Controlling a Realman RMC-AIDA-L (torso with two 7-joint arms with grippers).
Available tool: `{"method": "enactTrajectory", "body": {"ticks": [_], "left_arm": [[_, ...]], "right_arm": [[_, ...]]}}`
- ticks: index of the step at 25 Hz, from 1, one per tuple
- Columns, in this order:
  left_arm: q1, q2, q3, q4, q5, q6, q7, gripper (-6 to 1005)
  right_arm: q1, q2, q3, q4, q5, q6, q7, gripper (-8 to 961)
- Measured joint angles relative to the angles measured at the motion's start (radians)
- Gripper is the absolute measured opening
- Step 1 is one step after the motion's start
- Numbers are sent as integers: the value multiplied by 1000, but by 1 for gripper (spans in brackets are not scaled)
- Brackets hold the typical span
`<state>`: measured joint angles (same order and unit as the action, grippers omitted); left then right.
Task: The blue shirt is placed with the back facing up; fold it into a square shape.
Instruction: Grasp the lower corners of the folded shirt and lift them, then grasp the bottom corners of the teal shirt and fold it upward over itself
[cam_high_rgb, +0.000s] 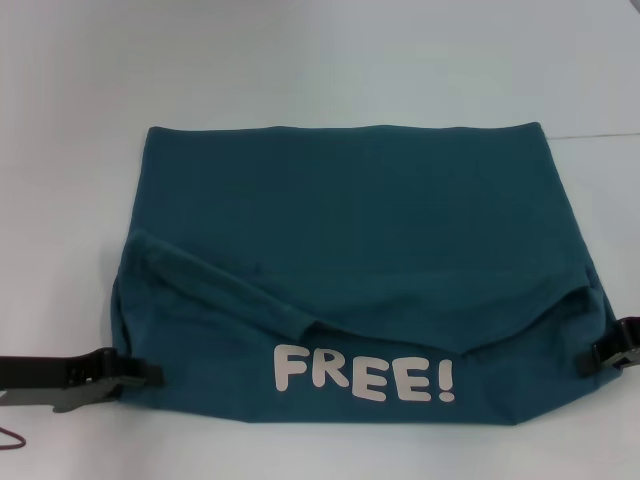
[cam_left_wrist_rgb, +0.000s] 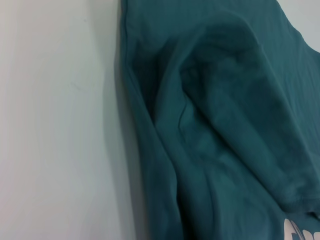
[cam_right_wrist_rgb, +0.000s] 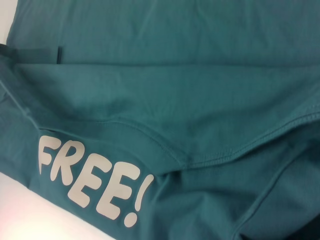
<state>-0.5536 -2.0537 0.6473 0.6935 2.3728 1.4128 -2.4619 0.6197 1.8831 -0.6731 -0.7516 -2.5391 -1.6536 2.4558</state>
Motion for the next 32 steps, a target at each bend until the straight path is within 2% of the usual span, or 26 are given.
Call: {"method": "enactTrajectory", "body": {"ticks": [9, 15, 18, 27, 32], "left_arm": [[-3, 5, 0, 15, 0, 52, 15, 228], [3, 15, 0, 64, 7, 165, 15, 29], [8, 20, -2, 79, 42, 220, 14, 28], [61, 14, -6, 125, 83, 311, 23, 28], [52, 24, -15, 143, 85, 375, 40, 28]], "right_arm": [[0, -3, 2, 0, 0, 0, 0, 57], [-2, -10, 3, 0, 0, -43, -9, 57], [-10, -12, 4, 0, 0, -81, -22, 57], [-30, -18, 7, 0, -3, -155, -29, 57], [-18, -27, 49, 0, 1, -157, -48, 57]]}}
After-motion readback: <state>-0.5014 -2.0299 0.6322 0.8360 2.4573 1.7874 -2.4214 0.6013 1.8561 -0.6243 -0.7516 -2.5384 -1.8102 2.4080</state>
